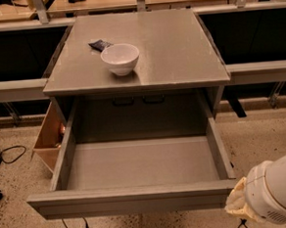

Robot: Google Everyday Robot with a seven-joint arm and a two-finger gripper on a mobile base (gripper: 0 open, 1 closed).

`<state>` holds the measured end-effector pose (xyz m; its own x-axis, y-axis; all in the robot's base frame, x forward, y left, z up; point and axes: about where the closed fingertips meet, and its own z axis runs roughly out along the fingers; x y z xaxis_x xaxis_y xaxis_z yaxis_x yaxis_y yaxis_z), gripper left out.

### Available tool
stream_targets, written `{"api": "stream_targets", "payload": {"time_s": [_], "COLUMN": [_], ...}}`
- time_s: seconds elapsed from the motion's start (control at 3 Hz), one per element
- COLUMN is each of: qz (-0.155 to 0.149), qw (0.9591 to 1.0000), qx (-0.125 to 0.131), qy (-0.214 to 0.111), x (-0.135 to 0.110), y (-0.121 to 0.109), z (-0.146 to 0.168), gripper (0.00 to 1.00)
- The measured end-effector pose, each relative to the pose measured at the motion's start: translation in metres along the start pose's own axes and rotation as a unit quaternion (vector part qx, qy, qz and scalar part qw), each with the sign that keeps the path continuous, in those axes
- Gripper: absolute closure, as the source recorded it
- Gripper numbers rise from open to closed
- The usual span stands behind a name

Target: Close top drawer

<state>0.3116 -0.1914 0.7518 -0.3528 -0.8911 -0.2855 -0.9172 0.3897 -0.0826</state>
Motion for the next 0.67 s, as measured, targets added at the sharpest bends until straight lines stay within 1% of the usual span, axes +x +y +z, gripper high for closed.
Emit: {"api": "stream_targets", "payload": {"time_s": [0.33, 0.67], "qz": [0.006, 0.009], "qw": [0.9998, 0.9995], "qx": [-0.011, -0.017], "qy": [-0.015, -0.025], "x": [0.010, 0.020], "y": [0.009, 0.014], "z": [0.038, 0.084], "gripper": [1.00, 1.00]}}
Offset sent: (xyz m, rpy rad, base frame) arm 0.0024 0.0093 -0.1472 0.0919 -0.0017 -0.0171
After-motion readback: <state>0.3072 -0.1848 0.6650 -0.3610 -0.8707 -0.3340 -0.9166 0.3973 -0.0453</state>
